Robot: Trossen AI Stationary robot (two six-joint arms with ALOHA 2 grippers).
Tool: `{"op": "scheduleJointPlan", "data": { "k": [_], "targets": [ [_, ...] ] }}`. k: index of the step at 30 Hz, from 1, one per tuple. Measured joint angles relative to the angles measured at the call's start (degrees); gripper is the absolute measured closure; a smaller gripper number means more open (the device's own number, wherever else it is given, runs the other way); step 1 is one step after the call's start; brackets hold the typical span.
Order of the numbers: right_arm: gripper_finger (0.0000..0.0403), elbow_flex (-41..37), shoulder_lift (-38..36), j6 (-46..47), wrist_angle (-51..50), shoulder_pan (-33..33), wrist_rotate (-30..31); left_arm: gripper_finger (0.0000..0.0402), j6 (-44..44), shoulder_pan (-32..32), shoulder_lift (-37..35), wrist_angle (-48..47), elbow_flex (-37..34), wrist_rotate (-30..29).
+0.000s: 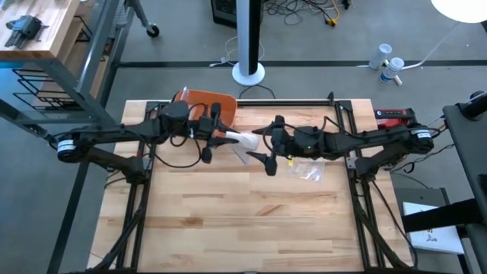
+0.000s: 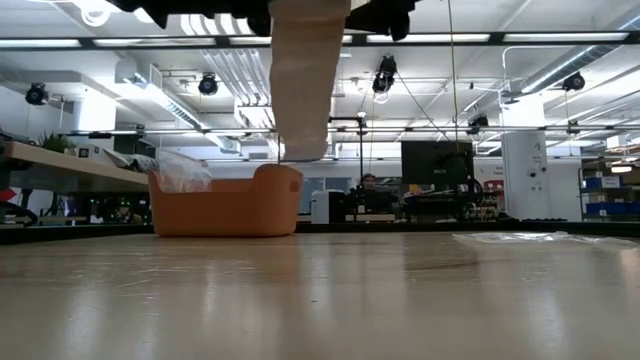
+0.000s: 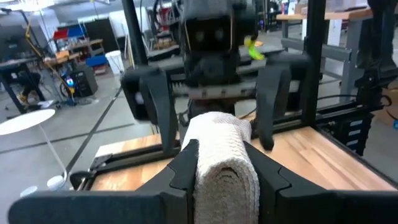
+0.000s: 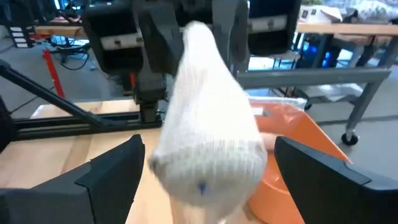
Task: Roll bandage
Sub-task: Roll the white bandage
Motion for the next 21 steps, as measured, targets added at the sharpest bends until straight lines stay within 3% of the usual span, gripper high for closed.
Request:
{"op": "scheduleJointPlan", "data": {
  "k": [7,21],
  "targets": [
    [0.0066,-0.15,-0.02,-0.65,3.3,-0.04,1.85,0.0324,-0.33,0.0,-0.58,-0.28,0.0,0.0],
    [0.0213,-0.28,1.57,-6.02,6.25,-0.02,1.63,0.0324,-2.52,0.0,-0.32,1.14,0.0,0.13]
  ]
}}
